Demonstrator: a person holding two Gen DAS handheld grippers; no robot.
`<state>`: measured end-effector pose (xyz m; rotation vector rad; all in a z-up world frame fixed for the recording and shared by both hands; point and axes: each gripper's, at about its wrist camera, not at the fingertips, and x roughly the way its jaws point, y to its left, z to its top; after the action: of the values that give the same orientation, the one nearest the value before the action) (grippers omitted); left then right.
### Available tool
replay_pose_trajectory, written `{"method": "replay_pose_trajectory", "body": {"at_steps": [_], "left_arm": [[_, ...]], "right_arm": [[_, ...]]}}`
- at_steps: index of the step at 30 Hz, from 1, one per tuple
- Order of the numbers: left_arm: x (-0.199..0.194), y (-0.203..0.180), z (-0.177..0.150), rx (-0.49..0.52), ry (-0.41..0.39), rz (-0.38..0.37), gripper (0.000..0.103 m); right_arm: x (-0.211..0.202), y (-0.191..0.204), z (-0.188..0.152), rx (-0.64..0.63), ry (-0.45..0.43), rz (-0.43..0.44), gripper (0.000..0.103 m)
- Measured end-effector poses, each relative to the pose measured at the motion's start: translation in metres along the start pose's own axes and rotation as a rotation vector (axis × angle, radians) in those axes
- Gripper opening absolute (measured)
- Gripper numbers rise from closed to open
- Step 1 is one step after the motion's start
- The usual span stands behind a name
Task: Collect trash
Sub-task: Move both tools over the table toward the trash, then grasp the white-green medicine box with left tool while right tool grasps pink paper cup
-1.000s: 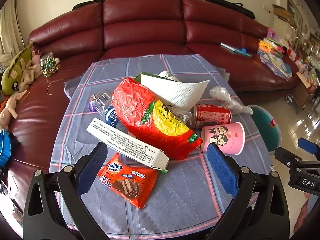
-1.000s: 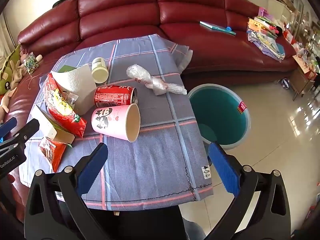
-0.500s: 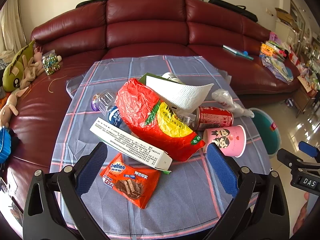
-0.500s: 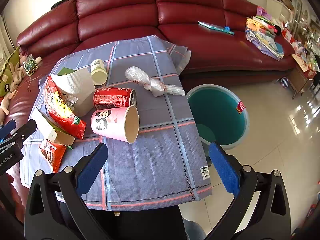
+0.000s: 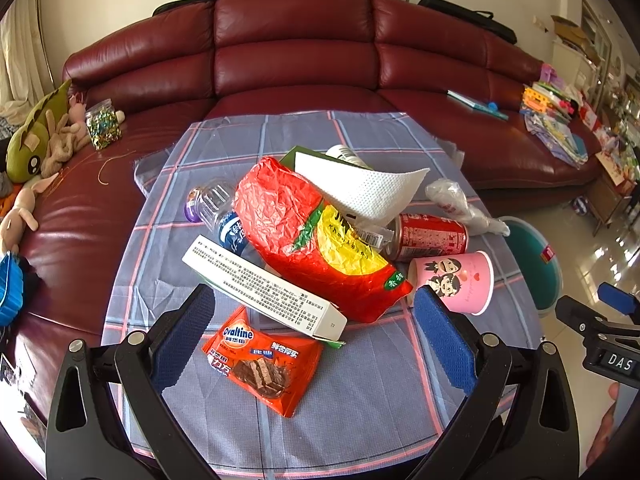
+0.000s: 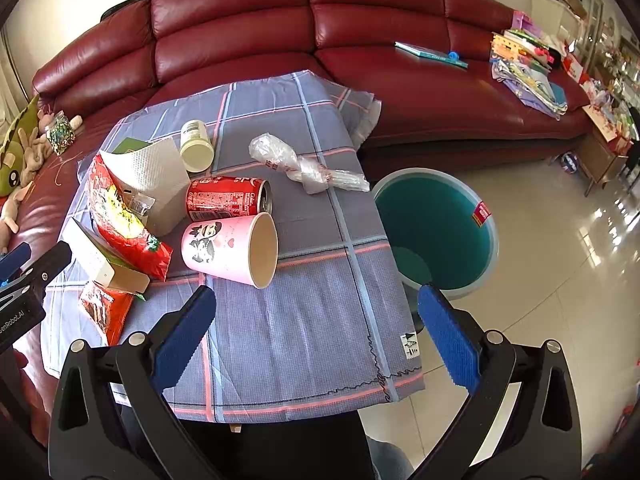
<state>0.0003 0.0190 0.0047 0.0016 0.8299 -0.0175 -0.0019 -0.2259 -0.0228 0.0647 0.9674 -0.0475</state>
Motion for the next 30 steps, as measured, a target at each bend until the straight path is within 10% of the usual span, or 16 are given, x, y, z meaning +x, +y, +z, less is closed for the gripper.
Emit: {"method": "replay_pose_trajectory", "body": {"at_steps": [30], "left_arm": [[0.023, 0.056, -0.024, -0.049, 0.096, 0.038, 0.099]], "right_arm": [[0.022, 0.026, -0.011, -0.064, 0.035, 0.093, 0.097]]}}
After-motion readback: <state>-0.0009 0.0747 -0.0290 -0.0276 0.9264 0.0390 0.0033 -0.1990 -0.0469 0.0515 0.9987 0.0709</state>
